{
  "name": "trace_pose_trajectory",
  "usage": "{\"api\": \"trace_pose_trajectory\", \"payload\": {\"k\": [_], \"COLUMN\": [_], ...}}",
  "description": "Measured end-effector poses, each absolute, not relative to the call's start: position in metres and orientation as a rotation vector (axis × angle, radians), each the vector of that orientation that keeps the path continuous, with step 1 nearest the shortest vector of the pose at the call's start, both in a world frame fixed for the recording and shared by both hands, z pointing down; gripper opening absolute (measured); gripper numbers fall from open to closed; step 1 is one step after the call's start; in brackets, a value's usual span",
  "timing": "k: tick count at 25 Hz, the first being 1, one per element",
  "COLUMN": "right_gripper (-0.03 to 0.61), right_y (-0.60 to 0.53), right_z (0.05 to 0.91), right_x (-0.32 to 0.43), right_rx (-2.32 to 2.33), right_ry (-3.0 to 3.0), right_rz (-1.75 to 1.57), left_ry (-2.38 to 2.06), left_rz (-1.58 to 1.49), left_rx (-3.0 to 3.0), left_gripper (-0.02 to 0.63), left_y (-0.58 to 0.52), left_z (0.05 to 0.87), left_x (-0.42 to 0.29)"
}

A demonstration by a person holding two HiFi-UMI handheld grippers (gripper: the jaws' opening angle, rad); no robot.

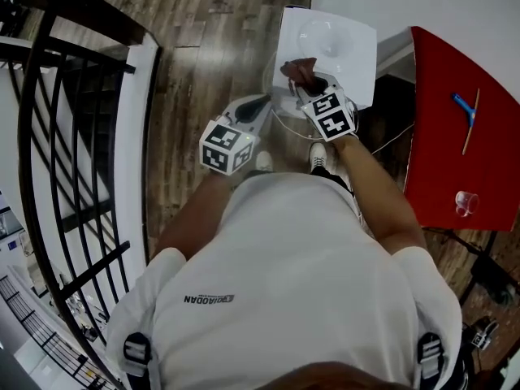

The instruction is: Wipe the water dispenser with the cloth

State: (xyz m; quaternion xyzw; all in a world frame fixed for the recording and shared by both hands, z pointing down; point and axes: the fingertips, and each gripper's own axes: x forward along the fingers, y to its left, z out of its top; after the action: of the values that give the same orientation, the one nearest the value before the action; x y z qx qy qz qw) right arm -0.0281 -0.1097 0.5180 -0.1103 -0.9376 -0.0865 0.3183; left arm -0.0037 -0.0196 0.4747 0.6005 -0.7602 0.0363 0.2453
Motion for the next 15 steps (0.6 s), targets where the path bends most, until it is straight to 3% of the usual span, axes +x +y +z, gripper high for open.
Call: {"api": "trace_pose_trajectory", "payload": {"k": [7,15], "right_gripper": [0.086,0.086], "right_y": [-0.089,-0.094], "right_z": [0.55,0.556], "right_x": [-0.055,-0.048], "right_rx": [-0.32,-0.318], "right_ry": [-2.279,-2.214], "right_rz": [-0.664,-0.696], "left_ry": [-2.089,-2.08], "left_rz": [0.078,0.029], "left_rx": [1.606,1.63], "left_gripper": [-0.003,-0.003], "left_y": [0.013,0.015], "left_z": [0.483,0.478], "left_x": [-0.009,-0.015]}}
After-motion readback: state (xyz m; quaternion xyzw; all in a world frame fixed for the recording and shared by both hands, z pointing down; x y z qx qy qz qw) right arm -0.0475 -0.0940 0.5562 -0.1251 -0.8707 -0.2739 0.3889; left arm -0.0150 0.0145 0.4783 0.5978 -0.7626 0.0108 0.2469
